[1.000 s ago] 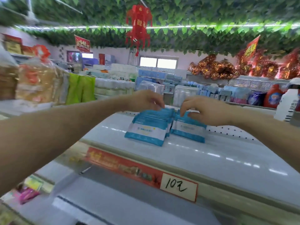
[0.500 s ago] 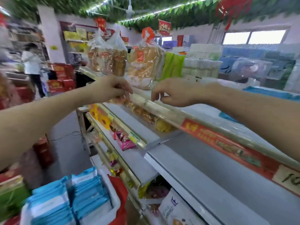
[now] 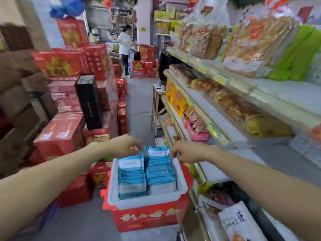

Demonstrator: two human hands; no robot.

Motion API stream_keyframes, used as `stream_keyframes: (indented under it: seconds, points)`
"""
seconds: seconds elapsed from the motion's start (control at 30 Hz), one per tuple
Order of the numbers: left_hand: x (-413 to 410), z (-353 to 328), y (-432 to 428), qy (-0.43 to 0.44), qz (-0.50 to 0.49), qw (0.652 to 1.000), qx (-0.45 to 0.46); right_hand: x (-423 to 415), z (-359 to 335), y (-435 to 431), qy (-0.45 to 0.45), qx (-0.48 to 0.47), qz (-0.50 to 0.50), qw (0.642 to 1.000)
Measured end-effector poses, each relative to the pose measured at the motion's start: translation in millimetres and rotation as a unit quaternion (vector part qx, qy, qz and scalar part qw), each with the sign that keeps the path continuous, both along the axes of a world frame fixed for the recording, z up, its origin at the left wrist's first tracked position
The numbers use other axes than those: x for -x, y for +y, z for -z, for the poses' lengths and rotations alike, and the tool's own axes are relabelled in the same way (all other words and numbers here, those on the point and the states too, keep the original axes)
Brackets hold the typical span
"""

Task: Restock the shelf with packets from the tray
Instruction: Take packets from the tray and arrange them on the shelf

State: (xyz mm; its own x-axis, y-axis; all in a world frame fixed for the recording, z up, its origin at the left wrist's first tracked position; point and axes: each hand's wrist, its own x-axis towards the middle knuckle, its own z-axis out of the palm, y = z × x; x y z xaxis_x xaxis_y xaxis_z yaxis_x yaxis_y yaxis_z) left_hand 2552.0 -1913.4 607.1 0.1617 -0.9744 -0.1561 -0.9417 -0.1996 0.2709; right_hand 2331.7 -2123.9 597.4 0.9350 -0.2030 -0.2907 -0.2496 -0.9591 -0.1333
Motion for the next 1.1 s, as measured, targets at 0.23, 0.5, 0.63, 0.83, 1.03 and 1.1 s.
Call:
stream_keyframes:
  seconds: [0.23, 0.5, 0.63, 0.83, 1.03, 1.1]
  points:
    - [1, 64, 33, 0.004, -0.018, 0.998, -0.068, -19, 95, 21, 0.068, -0.072, -0.026, 0.995]
    - [-4, 75, 35, 0.029, -0.041, 0.997, -0.051, -30, 125, 10, 0.053, -0.043, -0.029, 0.997]
    - [-8, 75, 38, 0.037, -0.052, 0.997, -0.045, -35, 133, 5, 0.082, -0.009, -0.036, 0.996]
    - [-13, 79, 43, 0.031, -0.058, 0.997, -0.043, -44, 143, 4, 0.120, 0.022, -0.049, 0.991]
    - [-16, 81, 51, 0.029, -0.059, 0.997, -0.040, -61, 138, 1, 0.065, 0.047, -0.043, 0.996]
    - [-16, 81, 54, 0.029, -0.063, 0.997, -0.036, -68, 138, 1, 0.046, 0.048, -0.030, 0.997]
